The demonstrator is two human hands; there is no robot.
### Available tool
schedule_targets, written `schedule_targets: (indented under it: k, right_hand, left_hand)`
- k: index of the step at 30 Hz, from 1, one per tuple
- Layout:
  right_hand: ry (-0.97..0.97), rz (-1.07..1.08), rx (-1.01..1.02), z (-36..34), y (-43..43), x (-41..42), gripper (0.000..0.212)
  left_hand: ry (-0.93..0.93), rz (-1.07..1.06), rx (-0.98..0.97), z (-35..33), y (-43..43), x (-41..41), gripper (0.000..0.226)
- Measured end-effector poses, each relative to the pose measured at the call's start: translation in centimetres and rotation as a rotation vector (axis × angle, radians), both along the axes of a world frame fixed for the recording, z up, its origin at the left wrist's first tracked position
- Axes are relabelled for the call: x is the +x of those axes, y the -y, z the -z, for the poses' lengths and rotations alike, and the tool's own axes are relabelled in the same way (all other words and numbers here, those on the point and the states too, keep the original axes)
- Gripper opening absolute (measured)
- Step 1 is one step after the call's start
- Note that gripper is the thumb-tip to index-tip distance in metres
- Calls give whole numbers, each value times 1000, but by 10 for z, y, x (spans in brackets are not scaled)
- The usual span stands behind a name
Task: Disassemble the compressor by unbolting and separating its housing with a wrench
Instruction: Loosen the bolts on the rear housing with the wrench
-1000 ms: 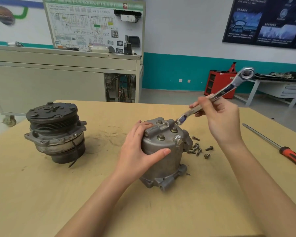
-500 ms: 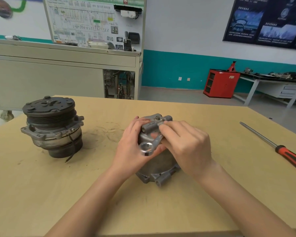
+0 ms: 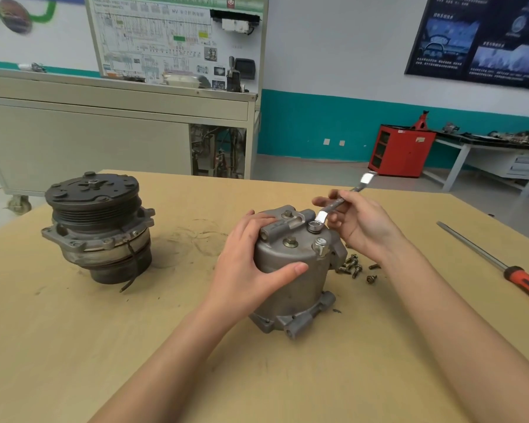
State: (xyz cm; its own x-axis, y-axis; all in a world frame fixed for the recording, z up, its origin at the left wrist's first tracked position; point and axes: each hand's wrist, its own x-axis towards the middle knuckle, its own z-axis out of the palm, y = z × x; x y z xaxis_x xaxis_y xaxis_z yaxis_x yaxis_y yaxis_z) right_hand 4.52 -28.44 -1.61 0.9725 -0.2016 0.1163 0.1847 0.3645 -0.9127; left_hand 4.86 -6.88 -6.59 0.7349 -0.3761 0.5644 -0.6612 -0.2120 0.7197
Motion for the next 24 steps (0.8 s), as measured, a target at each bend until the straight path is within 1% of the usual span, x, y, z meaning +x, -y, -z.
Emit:
schedule_targets:
  k: [3,6,8,9,10,11,13,15,17,19,20,21,24]
  right_hand:
    - [1,-100,75,-1,3,8,28]
    - [36,-124,145,-5,3,6,31]
    - [79,-84,247,-14,1,0,32]
    - [108,-36,259,-20,-1,-5,32]
    - [135,19,220,-26,-3,-12,34]
    - [162,77,133,-31,-7,-20,35]
    - [232,235,-162,-33,-17,-36,35]
    - [379,435,-564,-25,-34,-53,30]
    - [620,649,-1004,-16,-49,-66,25]
    - [847,815,-1439,-8,-61,-72,25]
    - [903,856,-1575,-5,-67,-72,24]
    - [921,879,-1661,-3,-73,-71,21]
    - [887,998,-1836,4,-85,-69,2]
  left_hand:
    - [-5,8,15,-1,-1,-1,74]
    - [-8,10,11,-1,-1,-1,77]
    - [0,5,17,0,-1,0,72]
    - [6,1,21,0,-1,0,69]
    - [13,-2,23,0,-1,0,67]
    - [17,-3,22,0,-1,0,66]
    - [19,-4,17,0,-1,0,66]
    - [18,-3,14,-1,-1,-1,67]
    - [21,-2,11,-1,-1,-1,68]
    - [19,3,6,-1,-1,-1,63]
    - [21,6,-1,-1,-1,-2,61]
    - [26,6,-7,-1,0,-2,59]
    - [31,26,-21,-1,1,-1,58]
